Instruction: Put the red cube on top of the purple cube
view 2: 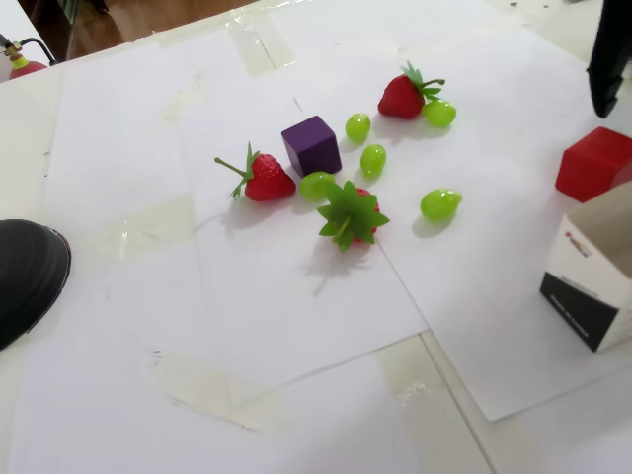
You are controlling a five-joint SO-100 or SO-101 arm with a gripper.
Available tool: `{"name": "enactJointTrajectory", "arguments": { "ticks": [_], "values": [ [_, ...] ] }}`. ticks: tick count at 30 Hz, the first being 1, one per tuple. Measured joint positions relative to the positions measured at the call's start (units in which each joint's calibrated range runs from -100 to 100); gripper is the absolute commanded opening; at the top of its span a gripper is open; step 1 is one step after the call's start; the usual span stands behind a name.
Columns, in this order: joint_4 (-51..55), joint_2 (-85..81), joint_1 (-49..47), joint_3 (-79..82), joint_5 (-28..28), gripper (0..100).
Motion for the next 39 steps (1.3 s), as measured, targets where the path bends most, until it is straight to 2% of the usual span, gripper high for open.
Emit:
{"name": "enactJointTrajectory", "arguments": {
  "ticks": [11, 17, 39],
  "values": [
    [-7.35, 3.18, -1.2, 4.43, 0.0, 34],
    [-13.83, 5.91, -1.95, 7.15, -1.22, 34],
    [-22.06, 11.81, -2.55, 10.95, -3.13, 30]
  ]
}}
